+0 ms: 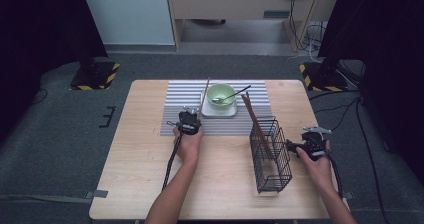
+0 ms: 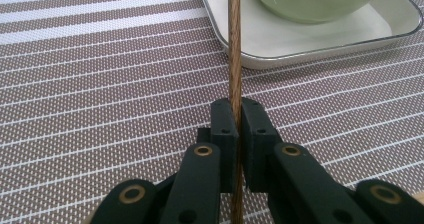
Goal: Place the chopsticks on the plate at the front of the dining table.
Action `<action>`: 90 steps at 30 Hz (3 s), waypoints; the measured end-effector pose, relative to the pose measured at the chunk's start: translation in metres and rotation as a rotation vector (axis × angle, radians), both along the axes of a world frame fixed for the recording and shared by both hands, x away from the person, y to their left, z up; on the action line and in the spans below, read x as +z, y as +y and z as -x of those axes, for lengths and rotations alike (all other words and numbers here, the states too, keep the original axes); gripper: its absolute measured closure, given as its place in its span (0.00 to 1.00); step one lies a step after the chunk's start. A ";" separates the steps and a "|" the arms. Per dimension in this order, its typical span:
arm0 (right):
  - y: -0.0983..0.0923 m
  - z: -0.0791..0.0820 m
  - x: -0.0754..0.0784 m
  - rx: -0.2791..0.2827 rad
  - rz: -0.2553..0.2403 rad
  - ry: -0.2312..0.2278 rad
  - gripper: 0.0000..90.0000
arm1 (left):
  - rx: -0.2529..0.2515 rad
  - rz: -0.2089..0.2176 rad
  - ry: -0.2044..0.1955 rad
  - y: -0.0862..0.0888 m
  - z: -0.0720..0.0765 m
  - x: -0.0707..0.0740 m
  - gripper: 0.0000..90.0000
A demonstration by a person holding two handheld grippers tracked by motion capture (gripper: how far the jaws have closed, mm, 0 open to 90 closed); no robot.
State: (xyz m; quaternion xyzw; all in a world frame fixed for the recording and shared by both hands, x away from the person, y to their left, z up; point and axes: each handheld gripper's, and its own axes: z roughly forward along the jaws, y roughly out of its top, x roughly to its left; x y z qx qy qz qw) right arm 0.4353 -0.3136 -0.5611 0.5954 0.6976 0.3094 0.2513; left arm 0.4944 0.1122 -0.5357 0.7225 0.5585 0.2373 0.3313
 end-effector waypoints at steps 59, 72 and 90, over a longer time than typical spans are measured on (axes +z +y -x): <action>0.000 0.000 0.000 0.000 0.000 0.000 0.05 | 0.001 -0.002 -0.025 -0.011 0.002 -0.005 0.94; 0.000 0.000 0.000 -0.001 0.000 0.000 0.05 | -0.011 0.010 -0.040 -0.015 0.003 -0.005 0.91; 0.000 0.000 0.000 -0.001 0.000 0.000 0.05 | -0.026 -0.014 -0.093 -0.014 0.015 0.002 0.66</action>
